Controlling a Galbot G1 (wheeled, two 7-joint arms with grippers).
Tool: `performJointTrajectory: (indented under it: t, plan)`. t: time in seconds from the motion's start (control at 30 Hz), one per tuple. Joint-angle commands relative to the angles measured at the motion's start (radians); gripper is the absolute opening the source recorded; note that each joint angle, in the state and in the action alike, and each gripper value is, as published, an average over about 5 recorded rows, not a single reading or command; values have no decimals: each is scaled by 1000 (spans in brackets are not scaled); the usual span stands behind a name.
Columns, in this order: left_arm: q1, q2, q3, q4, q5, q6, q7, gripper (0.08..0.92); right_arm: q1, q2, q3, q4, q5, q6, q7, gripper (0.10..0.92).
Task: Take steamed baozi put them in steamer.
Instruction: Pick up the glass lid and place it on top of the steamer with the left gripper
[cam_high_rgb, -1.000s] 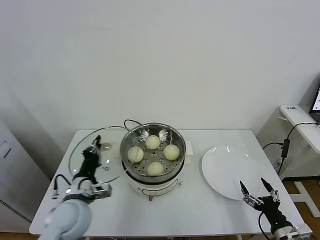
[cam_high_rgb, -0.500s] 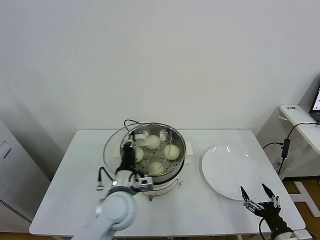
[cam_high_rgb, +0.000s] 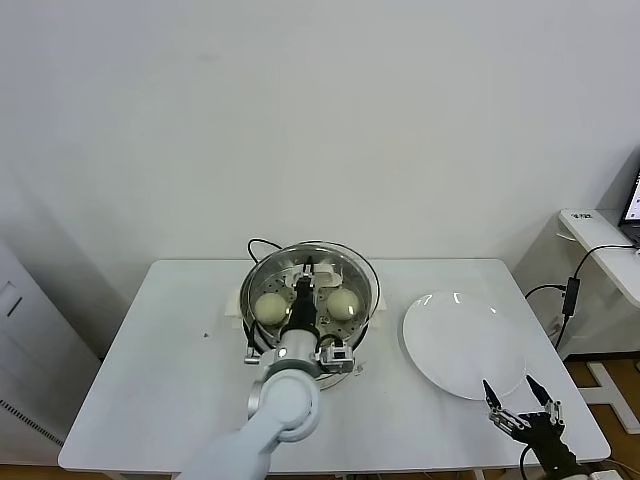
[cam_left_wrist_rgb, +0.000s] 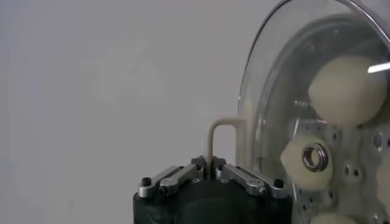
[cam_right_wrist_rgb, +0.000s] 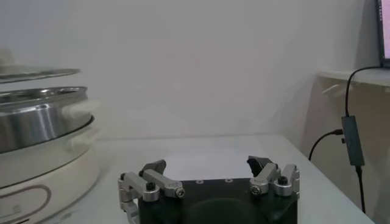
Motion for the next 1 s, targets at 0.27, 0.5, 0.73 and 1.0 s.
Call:
performJointTrajectory:
  t: [0.27,0.5,0.73,1.0]
  plan:
    - [-19,-9,1,66,28,49,7,119,-3,-1,5,-5,6,8,-7,823]
    - [-9,-2,-15,68,26,49,4,119,-6,-2,5,-3,6,12,-9,823]
    - [-6,4,-17,77,18,49,-4,119,-9,0,5,4,7,15,-11,823]
    - [14,14,-22,46,-54,49,-31,126,-13,0,5,7,10,22,-17,823]
